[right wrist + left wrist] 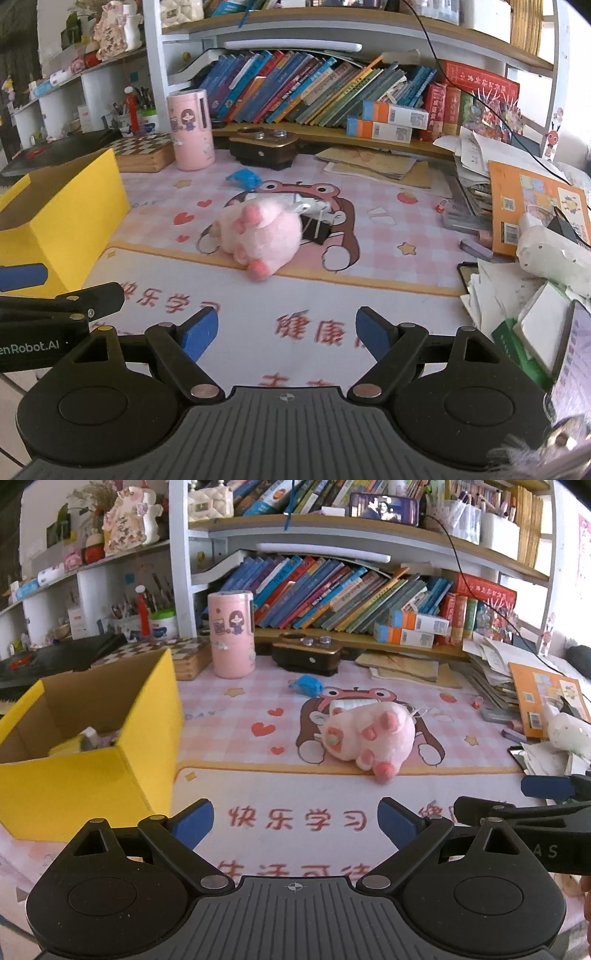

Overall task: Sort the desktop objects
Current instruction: 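Move the left gripper to the pink plush pig and close on it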

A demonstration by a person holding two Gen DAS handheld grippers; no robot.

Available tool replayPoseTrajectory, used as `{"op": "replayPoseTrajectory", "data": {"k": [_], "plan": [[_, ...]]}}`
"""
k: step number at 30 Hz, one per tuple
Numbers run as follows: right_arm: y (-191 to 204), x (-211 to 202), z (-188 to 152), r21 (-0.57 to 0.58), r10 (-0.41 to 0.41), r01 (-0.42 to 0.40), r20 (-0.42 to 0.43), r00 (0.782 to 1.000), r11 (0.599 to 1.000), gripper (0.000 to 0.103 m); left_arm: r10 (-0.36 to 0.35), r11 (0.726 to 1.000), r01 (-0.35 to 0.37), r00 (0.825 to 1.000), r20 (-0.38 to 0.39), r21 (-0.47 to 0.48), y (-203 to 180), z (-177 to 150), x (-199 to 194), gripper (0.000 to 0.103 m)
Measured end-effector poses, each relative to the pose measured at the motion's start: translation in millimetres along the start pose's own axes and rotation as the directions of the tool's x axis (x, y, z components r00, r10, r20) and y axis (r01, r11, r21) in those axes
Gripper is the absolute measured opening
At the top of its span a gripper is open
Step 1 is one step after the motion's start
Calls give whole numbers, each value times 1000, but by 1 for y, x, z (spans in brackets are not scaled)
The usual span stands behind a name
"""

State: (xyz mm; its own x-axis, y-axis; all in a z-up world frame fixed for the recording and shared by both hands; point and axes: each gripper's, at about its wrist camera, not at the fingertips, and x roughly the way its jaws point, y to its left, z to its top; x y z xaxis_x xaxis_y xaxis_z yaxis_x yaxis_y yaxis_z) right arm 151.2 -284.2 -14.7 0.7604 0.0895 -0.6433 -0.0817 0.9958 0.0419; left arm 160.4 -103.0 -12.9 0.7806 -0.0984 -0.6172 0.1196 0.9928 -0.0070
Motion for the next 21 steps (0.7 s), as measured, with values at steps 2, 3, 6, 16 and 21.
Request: {"op": "replayPoseTrajectory", "data": {"k": [2,3,6,16,21], "plan": [[-9,6,5,-1,3,-3,-1,1000,1000,81,3,1000,-3,1000,-5,-4,-6,3,7,97],[-13,8,7,-2,5,-5,-1,1000,1000,81,4,1000,-4,1000,-6,-6,-10,5,10,97],[-25,16,14,-4,3,-3,5,1000,1000,81,8,1000,-8,1000,-11,-11,-19,11,21,97],[-64,43,39,46,-28,26,28,999,999,81,-9,999,10,1000,-25,42,-46,35,64,97],[-73,53,41,64,-31,30,18,999,997,81,-26,995,29,999,-37,94,-59,43,87,97]]}}
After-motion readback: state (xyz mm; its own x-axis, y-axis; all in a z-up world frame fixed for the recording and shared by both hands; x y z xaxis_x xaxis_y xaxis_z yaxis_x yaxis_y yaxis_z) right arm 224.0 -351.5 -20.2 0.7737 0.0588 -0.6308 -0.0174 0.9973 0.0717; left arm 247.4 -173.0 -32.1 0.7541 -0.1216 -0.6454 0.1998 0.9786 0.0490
